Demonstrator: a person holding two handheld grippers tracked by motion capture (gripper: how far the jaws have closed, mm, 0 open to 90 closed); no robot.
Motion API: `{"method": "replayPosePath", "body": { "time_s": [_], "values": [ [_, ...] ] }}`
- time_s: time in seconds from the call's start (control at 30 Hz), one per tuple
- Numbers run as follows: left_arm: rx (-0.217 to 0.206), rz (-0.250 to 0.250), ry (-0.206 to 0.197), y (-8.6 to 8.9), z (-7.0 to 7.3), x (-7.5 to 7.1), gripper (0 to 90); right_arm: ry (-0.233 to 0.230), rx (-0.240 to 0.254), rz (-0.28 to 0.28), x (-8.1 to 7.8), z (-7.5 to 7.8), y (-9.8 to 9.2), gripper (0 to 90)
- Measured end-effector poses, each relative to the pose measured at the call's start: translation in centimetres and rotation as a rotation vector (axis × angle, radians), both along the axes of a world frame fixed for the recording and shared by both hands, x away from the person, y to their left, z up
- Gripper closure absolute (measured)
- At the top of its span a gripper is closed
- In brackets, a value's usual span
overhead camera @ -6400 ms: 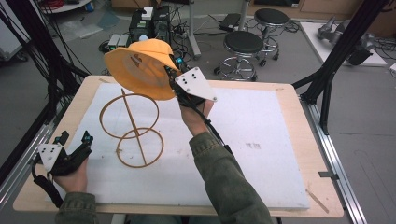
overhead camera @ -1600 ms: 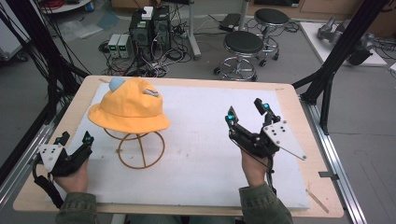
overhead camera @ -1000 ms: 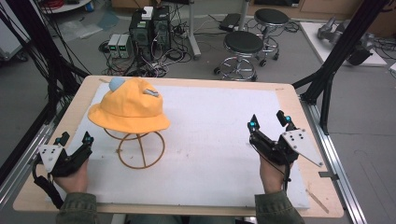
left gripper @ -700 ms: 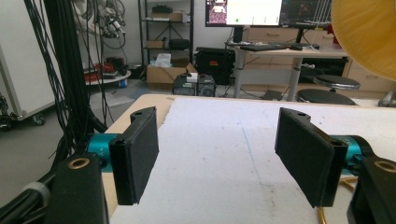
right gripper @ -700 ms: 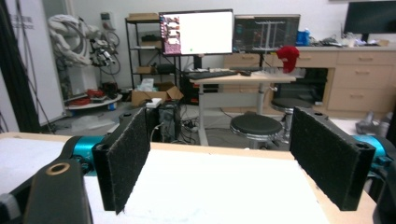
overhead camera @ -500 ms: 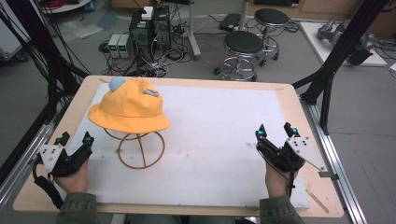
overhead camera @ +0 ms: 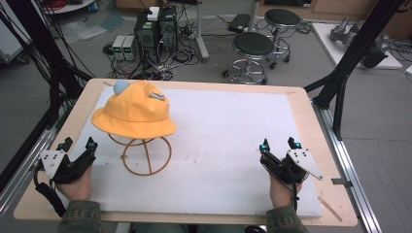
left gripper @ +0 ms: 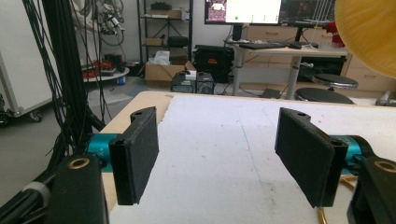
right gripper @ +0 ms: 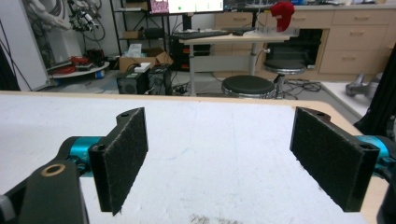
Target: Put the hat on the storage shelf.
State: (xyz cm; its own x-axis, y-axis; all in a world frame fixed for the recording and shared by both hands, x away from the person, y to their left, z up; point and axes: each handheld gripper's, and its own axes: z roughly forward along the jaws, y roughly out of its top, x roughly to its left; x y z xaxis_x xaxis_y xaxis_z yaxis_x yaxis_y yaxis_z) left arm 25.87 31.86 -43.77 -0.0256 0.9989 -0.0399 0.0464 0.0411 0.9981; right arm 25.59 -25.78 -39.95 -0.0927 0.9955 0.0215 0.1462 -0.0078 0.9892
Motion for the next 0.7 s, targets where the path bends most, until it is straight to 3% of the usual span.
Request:
{"method": "replayPosePath", "body": {
  "time_s": [0.3,0.7],
  "values": [
    [-0.001,-0.012,0.005,-0.2,-0.1,0.1,30.4,0.056,0.004,0.015,0.4,-1.3,0.4,17.9],
    [0.0,-0.015,0.01,-0.3,-0.1,0.2,30.4,0.044,0.024,0.004,0.3,-1.3,-0.2,17.9]
  ]
}}
